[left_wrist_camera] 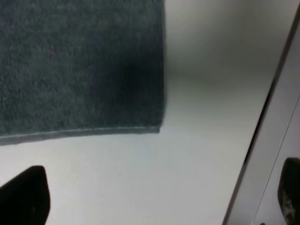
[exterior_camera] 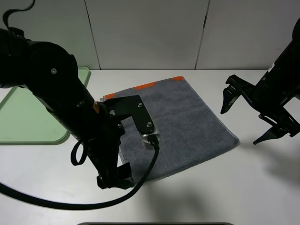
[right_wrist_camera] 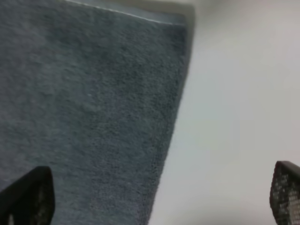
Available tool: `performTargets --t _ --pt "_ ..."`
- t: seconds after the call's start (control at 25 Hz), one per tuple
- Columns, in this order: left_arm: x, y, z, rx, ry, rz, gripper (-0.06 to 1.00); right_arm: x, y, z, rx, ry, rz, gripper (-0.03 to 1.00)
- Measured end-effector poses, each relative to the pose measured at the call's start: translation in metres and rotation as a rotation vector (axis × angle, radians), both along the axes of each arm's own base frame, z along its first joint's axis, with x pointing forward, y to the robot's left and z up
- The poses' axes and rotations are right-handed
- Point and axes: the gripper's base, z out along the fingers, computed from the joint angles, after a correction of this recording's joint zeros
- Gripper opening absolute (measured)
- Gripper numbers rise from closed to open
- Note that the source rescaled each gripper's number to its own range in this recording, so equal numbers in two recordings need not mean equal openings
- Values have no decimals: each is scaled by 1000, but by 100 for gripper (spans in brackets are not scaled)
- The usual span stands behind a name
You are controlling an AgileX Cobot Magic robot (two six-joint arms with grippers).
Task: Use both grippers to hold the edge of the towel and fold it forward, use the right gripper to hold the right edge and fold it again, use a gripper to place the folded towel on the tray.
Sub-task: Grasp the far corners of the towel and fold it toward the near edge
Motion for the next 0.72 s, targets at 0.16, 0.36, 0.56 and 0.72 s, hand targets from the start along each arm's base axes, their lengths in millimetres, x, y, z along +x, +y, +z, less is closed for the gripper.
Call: performTargets --t 0.16,0.36,0.56,0.72 --pt "1 -1 0 -10 -17 -6 98 3 0 -10 -8 34 1 100" --pt "1 -1 0 -12 -25 -20 98 7 1 -26 -17 81 0 100" --pt "4 -3 0 -32 -50 -10 98 13 1 -37 -21 68 -8 100" --pt "7 -6 -14 -3 -25 -7 98 16 1 -46 -26 73 -6 100"
